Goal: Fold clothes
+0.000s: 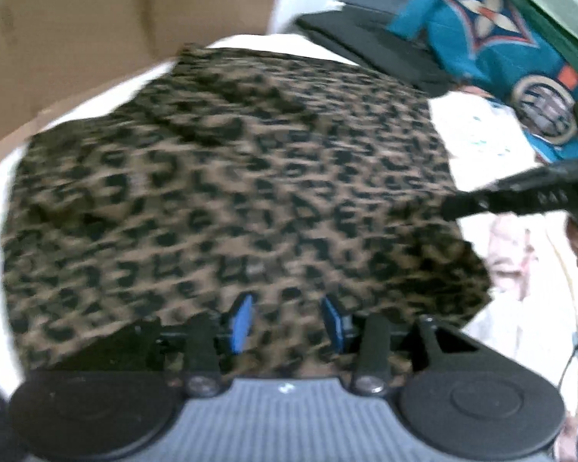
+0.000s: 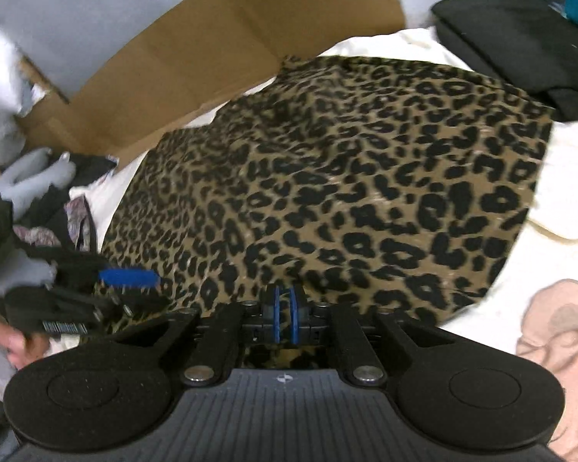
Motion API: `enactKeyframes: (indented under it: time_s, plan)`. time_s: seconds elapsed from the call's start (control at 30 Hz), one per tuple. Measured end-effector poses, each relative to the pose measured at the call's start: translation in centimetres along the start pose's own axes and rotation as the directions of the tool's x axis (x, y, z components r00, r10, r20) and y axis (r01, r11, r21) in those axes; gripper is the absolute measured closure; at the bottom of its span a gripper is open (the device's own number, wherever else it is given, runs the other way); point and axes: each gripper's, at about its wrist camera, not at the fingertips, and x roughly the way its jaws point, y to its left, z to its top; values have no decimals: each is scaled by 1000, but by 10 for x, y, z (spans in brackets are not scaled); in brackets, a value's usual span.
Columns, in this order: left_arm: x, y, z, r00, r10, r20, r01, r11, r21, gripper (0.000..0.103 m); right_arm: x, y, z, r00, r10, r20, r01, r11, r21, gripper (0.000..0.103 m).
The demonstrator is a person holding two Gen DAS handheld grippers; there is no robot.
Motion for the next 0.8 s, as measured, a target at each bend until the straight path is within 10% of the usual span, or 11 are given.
enactKeyframes:
  time_s: [0.43, 0.8]
  plan:
    - [-70, 84, -54, 972, 216, -93, -227, 965, -133, 57, 31, 27, 3, 993, -113, -36, 103, 973, -208, 89]
    - [-71, 102, -103, 984, 136, -115, -163, 949, -270, 60, 34, 13, -30, 975, -190, -115, 152, 949, -278, 88]
